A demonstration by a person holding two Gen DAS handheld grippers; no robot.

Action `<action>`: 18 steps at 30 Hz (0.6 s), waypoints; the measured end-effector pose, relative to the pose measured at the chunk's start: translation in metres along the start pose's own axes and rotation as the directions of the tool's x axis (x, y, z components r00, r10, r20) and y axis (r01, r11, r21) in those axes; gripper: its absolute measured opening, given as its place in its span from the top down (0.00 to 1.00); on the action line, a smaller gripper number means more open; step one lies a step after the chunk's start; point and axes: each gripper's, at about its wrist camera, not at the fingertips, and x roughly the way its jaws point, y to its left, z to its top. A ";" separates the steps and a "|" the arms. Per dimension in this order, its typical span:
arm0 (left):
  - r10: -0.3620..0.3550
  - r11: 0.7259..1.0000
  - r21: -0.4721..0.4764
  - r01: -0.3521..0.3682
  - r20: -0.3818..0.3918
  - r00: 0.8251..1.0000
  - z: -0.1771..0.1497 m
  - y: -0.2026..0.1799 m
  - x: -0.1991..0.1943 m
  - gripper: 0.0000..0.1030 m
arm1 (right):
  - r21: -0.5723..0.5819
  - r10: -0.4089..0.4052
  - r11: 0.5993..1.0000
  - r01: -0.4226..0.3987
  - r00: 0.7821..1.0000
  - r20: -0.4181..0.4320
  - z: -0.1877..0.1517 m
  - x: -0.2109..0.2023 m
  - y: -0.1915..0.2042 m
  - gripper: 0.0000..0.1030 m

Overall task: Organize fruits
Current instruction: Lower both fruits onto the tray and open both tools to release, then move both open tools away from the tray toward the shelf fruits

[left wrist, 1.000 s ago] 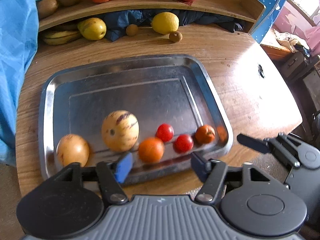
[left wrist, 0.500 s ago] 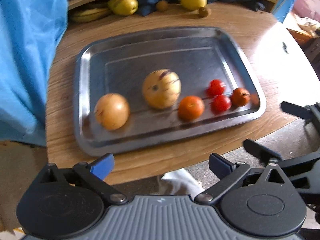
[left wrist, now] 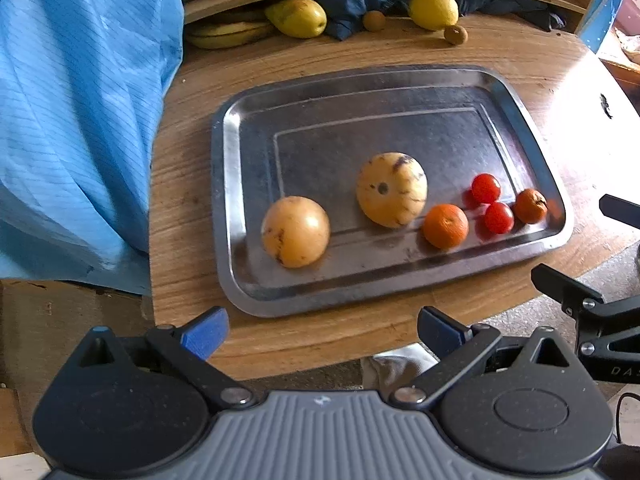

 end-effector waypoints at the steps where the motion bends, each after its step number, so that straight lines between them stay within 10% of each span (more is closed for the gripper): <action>1: 0.003 1.000 -0.001 -0.003 0.000 1.000 0.001 0.001 0.000 0.01 | -0.001 -0.002 1.000 0.002 1.000 -0.001 0.001 0.002 -0.001 0.01; 18: 0.008 1.000 0.026 -0.008 0.029 1.000 0.039 0.008 0.011 0.01 | 0.031 -0.013 0.999 0.013 1.000 -0.004 0.028 0.026 -0.012 0.01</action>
